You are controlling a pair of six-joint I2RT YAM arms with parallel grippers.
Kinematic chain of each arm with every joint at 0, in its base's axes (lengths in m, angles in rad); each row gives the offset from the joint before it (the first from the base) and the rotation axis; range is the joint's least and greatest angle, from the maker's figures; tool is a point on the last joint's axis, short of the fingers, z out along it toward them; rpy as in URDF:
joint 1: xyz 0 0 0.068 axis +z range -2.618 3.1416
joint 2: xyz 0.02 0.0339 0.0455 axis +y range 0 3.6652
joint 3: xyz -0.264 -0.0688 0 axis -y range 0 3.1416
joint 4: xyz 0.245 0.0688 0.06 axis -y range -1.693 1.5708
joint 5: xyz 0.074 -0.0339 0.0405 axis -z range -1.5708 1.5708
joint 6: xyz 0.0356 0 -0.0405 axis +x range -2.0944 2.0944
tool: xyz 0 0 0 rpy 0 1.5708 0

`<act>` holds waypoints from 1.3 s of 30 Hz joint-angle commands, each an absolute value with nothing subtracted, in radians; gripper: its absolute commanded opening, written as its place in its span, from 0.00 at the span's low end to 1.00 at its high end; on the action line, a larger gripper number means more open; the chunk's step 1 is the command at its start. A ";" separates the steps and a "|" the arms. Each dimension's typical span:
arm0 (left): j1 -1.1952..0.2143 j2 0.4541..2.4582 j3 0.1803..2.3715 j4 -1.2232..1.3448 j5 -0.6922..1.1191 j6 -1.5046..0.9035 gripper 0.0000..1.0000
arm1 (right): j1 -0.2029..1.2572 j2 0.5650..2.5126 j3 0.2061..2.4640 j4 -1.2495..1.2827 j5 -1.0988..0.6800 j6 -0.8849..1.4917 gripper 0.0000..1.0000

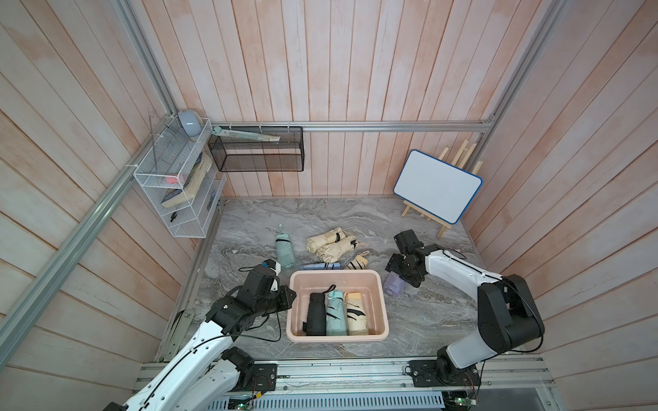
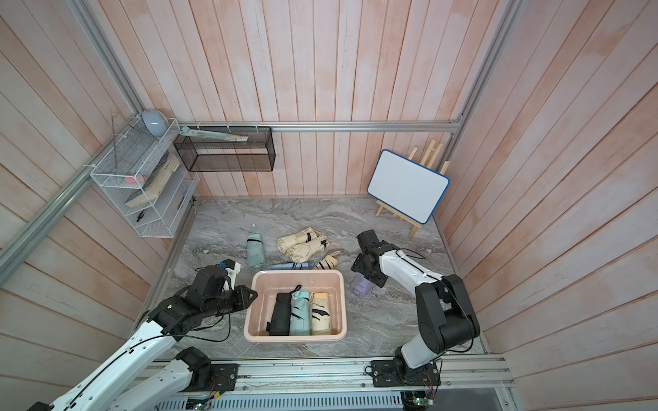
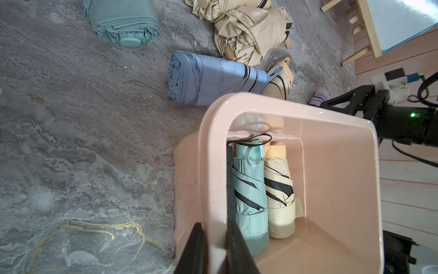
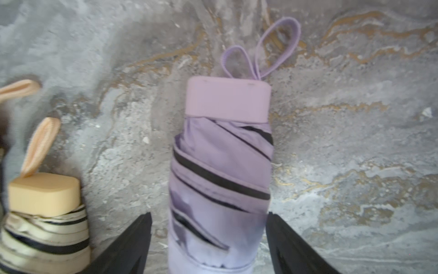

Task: Put the umbrella into the storage box
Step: Move the umbrella to the center of the board, then pick up the umbrella from the center of the board.

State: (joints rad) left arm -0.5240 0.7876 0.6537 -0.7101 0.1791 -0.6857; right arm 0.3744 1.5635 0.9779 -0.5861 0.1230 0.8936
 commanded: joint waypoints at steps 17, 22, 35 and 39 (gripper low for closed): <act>-0.526 0.792 0.637 -0.719 0.175 -0.665 0.00 | 0.364 1.717 1.030 -0.598 0.131 0.930 0.83; -0.526 0.793 0.638 -0.727 0.176 -0.660 0.00 | 0.362 1.747 1.043 -0.600 0.131 0.927 0.82; -0.526 0.833 0.646 -0.716 0.184 -0.637 0.00 | 0.354 1.637 1.065 -0.674 0.190 0.925 0.86; -0.526 0.839 0.646 -0.716 0.187 -0.634 0.00 | 0.357 1.689 1.051 -0.663 0.144 0.937 0.86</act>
State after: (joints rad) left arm -0.5240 0.8181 0.6563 -0.6842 0.1864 -0.6731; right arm 0.3573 1.6505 1.0740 -0.6476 0.1665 0.9176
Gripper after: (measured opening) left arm 0.176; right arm 0.858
